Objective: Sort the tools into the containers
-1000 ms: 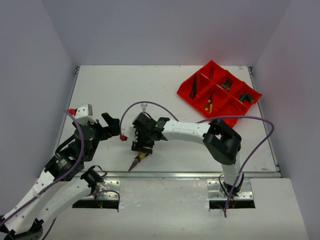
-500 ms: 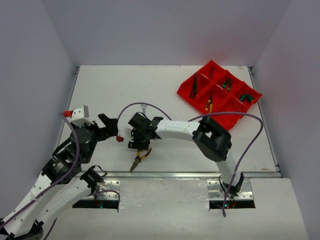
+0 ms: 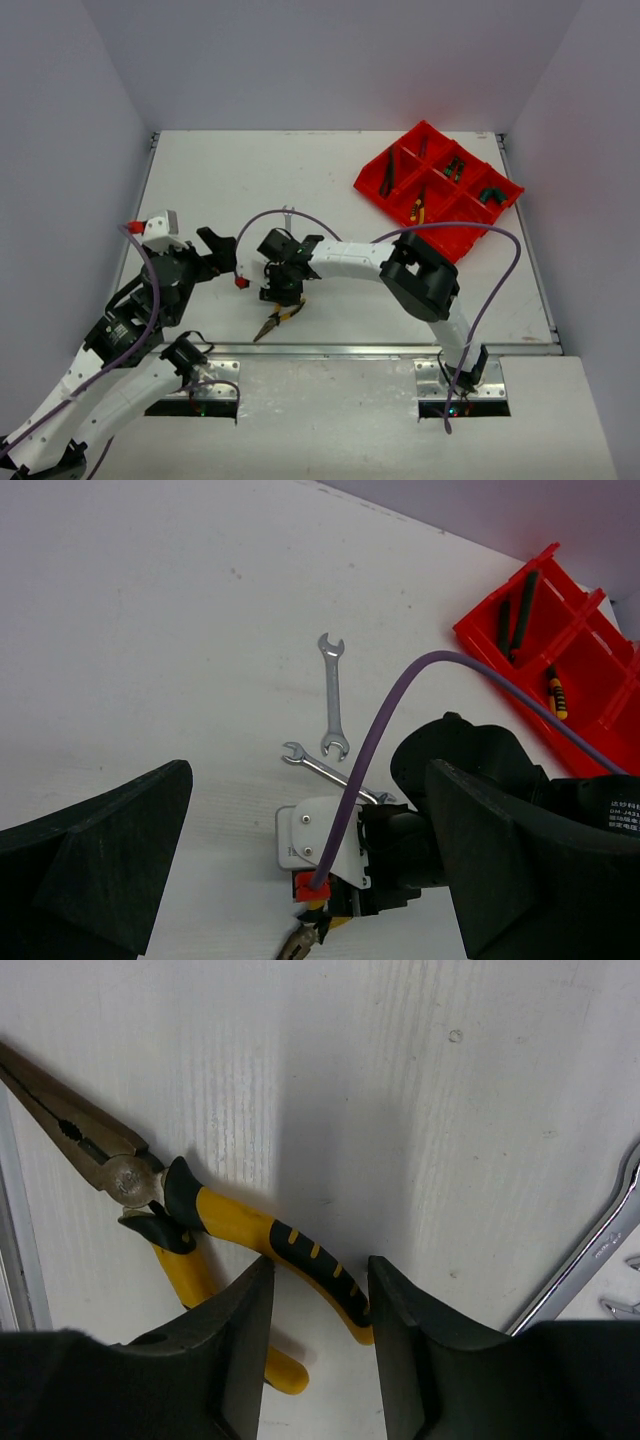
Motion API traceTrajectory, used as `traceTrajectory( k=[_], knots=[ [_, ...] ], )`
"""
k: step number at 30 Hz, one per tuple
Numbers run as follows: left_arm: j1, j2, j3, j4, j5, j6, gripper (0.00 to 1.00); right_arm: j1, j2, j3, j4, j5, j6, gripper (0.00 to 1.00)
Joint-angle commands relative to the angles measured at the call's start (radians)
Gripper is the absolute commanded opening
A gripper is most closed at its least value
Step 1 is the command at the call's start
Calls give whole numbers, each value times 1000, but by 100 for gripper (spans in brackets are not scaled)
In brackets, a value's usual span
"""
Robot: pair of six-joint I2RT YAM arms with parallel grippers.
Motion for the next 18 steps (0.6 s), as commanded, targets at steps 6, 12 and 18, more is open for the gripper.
traceTrajectory(
  k=[6, 12, 18],
  knots=[
    [12, 5, 11, 35, 14, 9, 100, 1, -73, -140, 54, 112, 77, 0],
    [11, 7, 11, 34, 19, 11, 100, -2, -171, -274, 103, 170, 227, 1],
    [11, -7, 11, 35, 14, 10, 100, 1, -129, -265, 93, 199, 398, 32]
  ],
)
